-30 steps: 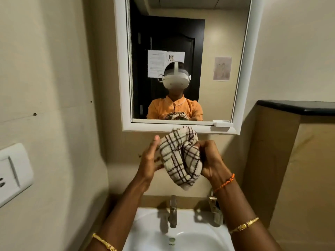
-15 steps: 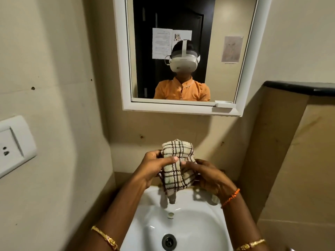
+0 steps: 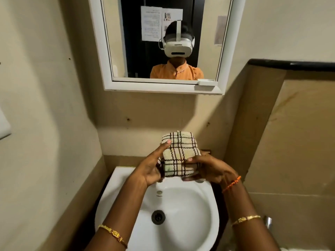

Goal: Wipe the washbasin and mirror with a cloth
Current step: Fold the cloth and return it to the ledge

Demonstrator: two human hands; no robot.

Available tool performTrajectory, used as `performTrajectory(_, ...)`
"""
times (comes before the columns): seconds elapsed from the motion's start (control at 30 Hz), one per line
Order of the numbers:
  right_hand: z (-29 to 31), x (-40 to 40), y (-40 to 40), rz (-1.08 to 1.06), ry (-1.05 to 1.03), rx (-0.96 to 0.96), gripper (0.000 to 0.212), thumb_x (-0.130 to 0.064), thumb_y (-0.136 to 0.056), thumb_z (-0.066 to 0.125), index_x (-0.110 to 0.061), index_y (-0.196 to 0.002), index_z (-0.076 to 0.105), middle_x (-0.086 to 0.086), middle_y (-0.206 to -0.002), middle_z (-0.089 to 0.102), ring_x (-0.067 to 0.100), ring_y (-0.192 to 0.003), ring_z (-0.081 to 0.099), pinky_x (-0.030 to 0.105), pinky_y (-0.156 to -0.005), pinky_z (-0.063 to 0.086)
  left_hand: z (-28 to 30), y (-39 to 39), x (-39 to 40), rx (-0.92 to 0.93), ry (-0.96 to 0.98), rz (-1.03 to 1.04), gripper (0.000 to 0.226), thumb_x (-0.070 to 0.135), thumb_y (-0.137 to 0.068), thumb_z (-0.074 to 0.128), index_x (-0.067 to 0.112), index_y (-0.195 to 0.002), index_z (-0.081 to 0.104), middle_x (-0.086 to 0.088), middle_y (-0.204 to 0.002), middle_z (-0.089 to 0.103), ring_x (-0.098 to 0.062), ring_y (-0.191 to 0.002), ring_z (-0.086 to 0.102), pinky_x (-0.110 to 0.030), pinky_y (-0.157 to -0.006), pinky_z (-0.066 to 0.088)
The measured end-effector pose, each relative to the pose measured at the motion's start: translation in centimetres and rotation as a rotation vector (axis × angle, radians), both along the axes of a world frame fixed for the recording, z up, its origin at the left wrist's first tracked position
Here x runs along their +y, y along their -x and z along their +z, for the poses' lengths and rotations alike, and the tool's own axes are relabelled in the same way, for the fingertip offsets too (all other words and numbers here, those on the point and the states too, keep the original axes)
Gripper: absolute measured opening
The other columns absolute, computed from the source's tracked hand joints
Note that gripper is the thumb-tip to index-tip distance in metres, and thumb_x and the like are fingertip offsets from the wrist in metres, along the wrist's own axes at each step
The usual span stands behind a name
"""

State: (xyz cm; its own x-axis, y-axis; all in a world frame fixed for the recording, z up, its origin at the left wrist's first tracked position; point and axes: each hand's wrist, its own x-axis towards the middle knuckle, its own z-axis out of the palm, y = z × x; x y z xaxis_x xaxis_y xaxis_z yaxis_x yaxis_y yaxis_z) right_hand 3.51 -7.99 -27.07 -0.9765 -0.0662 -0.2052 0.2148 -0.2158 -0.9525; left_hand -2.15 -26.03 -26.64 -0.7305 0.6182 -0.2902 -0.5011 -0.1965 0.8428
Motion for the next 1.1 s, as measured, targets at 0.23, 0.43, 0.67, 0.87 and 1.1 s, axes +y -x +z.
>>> performTrajectory(0.23, 2.3, 0.5, -1.4, -0.056, -0.246, 0.063, 0.028, -0.03, -0.092, 0.054, -0.013, -0.112, 0.064, 0.01, -0.097, 0.072, 0.024, -0.082, 0.069, 0.042, -0.075, 0.057, 1.2, -0.8, 1.4, 0.128, 0.155, -0.135, 0.043, 0.016, -0.08, 0.068, 0.007, -0.121, 0.06, -0.02, -0.127, 0.061, -0.032, -0.115, 0.06, -0.05, -0.104, 0.043)
performTrajectory(0.43, 10.2, 3.2, -3.4, -0.387, -0.355, 0.302, 0.023, -0.003, -0.082, 0.067, -0.004, -0.104, 0.067, 0.004, -0.083, 0.073, 0.013, -0.069, 0.069, 0.026, -0.059, 0.059, 8.1, -0.9, 4.8, 0.316, 0.067, -0.206, 0.02, 0.01, -0.089, 0.056, 0.009, -0.108, 0.063, -0.009, -0.102, 0.069, -0.022, -0.096, 0.066, -0.043, -0.087, 0.053)
performTrajectory(0.67, 19.8, 7.5, -4.7, -0.784, -0.375, 0.496, 0.045, -0.004, -0.073, 0.077, -0.013, -0.102, 0.044, 0.004, -0.085, 0.064, 0.014, -0.065, 0.064, 0.031, -0.059, 0.054, 15.8, -1.7, 12.0, 0.528, -0.056, 0.014, 0.054, 0.016, -0.082, 0.069, 0.01, -0.131, 0.046, -0.012, -0.122, 0.064, -0.023, -0.103, 0.065, -0.043, -0.081, 0.057)
performTrajectory(0.87, 25.3, 11.9, -5.9, -0.814, -0.38, 0.582, 0.029, -0.004, -0.077, 0.074, -0.017, -0.07, 0.049, -0.002, -0.053, 0.059, 0.008, -0.038, 0.054, 0.019, -0.038, 0.044, 22.3, -3.1, 16.1, 0.719, -0.025, 0.125, 0.051, 0.019, -0.081, 0.07, 0.02, -0.121, 0.039, -0.009, -0.115, 0.057, -0.021, -0.09, 0.063, -0.038, -0.072, 0.059)
performTrajectory(1.1, 30.4, 20.4, -4.9, -0.725, -0.386, 0.518, 0.014, 0.004, -0.083, 0.052, 0.0, -0.073, 0.061, 0.01, -0.052, 0.061, 0.02, -0.046, 0.059, 0.023, -0.047, 0.05, 27.8, -1.9, 24.2, 0.644, -0.022, 0.148, 0.021, 0.0, -0.086, 0.061, 0.014, -0.085, 0.046, -0.007, -0.089, 0.06, -0.023, -0.089, 0.06, -0.042, -0.078, 0.055)
